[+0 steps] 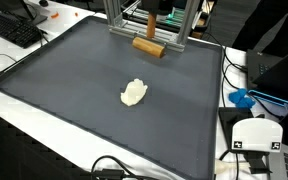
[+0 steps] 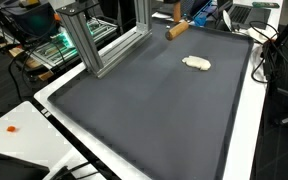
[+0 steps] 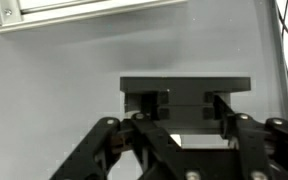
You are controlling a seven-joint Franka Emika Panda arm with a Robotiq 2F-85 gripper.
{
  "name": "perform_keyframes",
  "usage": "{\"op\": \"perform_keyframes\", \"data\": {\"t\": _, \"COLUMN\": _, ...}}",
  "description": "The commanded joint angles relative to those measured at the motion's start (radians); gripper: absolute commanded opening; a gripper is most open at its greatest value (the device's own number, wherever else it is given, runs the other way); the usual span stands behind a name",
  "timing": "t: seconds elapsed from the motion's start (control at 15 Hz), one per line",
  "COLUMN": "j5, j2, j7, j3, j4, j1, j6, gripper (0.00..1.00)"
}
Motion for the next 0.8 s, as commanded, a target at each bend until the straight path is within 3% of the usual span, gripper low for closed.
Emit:
{"op": "perform_keyframes", "data": {"t": 0.0, "j5": -0.026, "j2": -0.096, "j7": -0.066, "j3": 0.013, "j4": -0.037, "j1": -0.005, "j6": -0.089, "gripper": 0.36}}
{"op": "perform_keyframes", "data": {"t": 0.73, "j5": -0.051, "j2": -0.255, "j7": -0.196, "j3": 0.026, "j4": -0.148, "j1": -0.011, "j6": -0.182, "gripper": 0.36}}
